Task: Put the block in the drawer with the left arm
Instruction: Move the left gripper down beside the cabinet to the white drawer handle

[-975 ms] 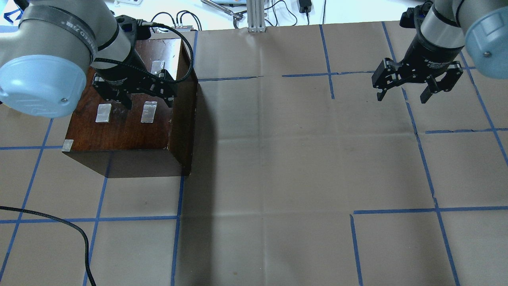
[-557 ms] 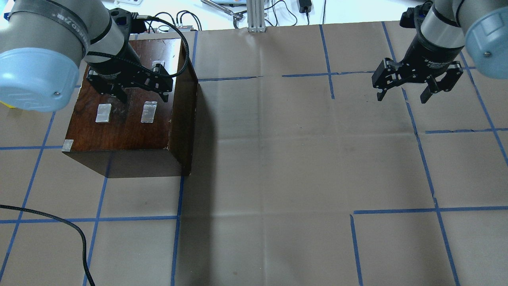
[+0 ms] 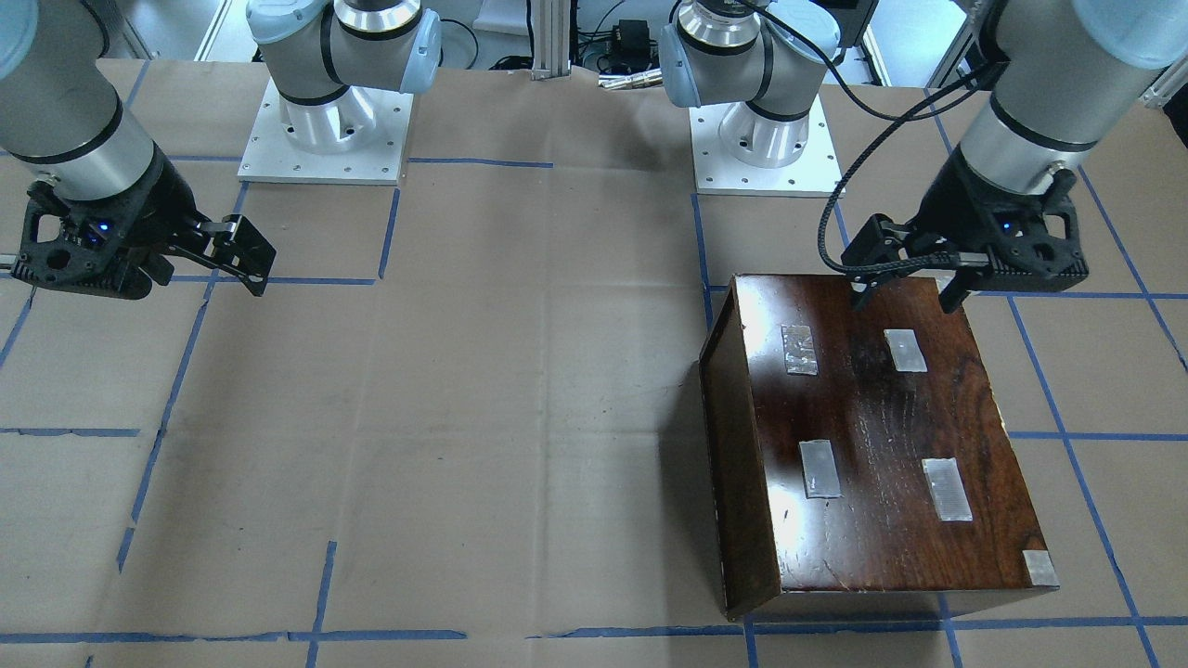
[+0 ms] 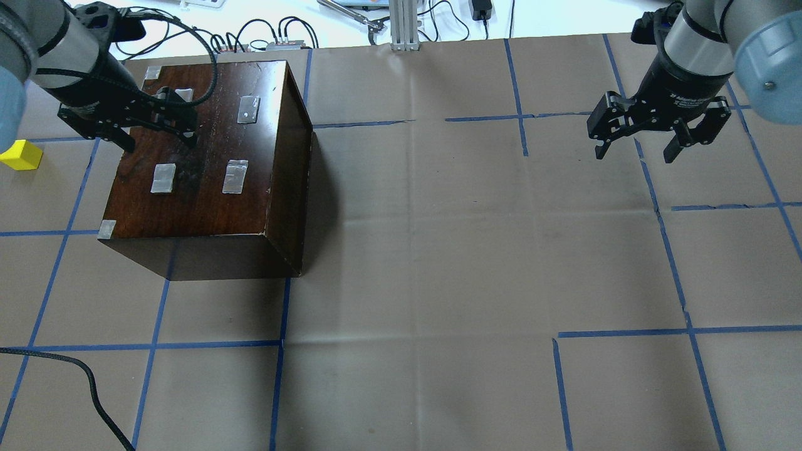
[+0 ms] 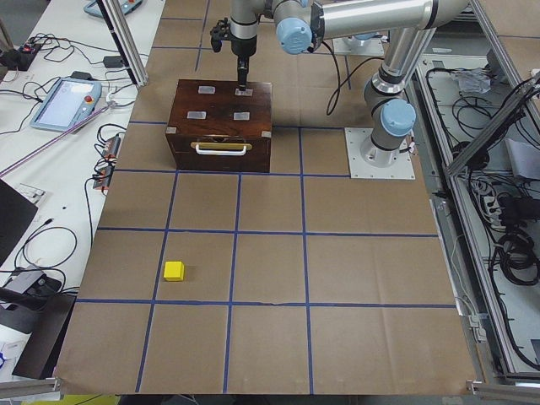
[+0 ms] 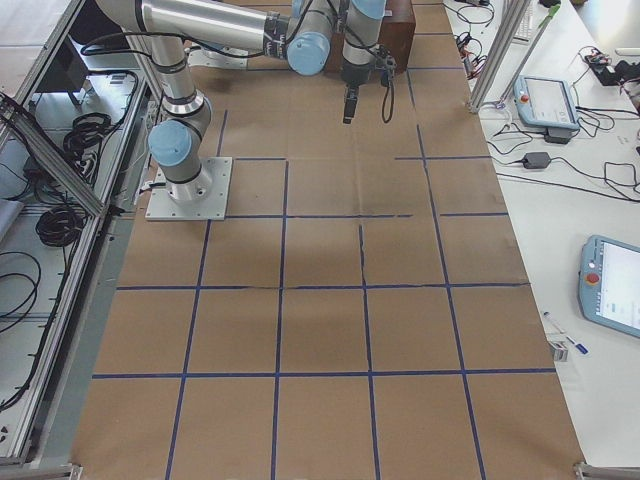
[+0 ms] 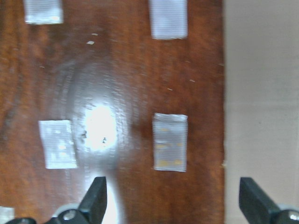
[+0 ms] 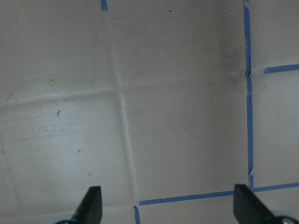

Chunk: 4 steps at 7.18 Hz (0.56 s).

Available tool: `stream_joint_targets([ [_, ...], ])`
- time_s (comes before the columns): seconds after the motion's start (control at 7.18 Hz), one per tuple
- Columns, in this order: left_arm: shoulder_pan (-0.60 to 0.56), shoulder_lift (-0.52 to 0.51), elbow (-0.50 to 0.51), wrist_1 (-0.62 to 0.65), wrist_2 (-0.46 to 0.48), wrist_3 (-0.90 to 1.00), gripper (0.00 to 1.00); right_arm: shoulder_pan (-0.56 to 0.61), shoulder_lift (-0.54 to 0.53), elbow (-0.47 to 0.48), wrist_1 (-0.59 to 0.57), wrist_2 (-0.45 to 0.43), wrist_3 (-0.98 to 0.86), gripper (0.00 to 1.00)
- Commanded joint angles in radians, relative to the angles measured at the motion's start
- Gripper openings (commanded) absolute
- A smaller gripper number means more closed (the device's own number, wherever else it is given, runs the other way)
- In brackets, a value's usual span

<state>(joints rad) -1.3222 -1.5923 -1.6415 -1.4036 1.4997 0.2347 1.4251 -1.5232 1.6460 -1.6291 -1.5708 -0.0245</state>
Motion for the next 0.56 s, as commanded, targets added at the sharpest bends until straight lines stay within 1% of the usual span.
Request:
stream_joint_targets([
  [0.0,0.154,-0.005,0.0,0.0,-0.082,0.142,0.99,0.0,0.002,0.0,0.0,0.0,0.0,1.0],
  [0.42,0.309,-0.041,0.002,0.002,-0.101,0.349,0.99,0.0,0.0,0.0,0.0,0.0,0.0,1.0],
])
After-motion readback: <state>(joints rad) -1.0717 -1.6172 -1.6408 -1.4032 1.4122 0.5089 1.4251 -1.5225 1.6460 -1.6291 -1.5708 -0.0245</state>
